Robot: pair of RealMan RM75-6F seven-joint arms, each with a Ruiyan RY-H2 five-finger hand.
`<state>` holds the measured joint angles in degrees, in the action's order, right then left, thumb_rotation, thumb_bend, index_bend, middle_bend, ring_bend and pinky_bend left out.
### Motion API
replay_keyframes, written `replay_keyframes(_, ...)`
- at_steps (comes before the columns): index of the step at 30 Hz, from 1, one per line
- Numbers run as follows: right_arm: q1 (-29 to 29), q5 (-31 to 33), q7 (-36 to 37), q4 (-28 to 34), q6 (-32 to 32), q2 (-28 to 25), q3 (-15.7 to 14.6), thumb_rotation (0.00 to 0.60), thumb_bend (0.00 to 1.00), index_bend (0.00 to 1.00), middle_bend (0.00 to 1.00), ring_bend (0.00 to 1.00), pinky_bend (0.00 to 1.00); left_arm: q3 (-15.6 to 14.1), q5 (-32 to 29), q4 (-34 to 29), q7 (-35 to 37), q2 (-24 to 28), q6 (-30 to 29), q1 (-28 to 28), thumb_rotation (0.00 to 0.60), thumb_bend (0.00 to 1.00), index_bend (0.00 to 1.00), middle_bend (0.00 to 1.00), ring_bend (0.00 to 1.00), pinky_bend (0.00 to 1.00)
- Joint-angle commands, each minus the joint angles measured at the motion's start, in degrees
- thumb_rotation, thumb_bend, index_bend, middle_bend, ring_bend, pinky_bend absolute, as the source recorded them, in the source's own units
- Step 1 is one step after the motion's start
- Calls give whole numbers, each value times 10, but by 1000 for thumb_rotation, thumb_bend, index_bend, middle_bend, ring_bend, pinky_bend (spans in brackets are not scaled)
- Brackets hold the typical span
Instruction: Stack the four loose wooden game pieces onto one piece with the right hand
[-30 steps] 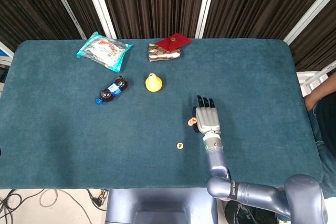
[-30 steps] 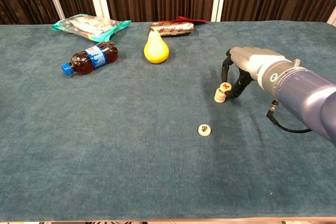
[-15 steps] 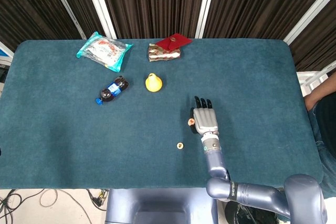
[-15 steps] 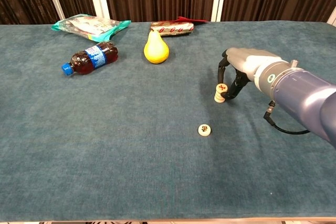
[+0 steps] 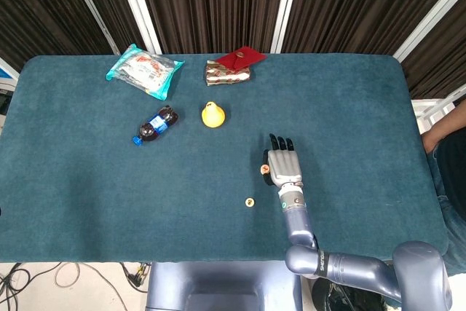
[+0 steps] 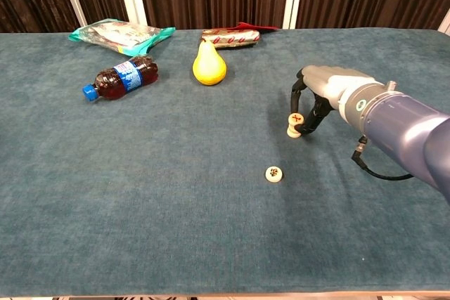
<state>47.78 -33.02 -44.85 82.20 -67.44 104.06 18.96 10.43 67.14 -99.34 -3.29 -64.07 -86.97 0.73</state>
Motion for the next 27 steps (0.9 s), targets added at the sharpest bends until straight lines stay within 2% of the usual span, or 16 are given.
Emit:
replay_keyframes(1,1,1,-1,2,0,-1,0,600,398,531,0,0,0,0,0,0,0,0,0,0,600,632,62,0,0,0)
replay_keyframes(27,5,6,1,8,-1,-7,0,600,398,461,0,0,0,0,-1,0,-2,0,1,0,600,632,62,0,0,0)
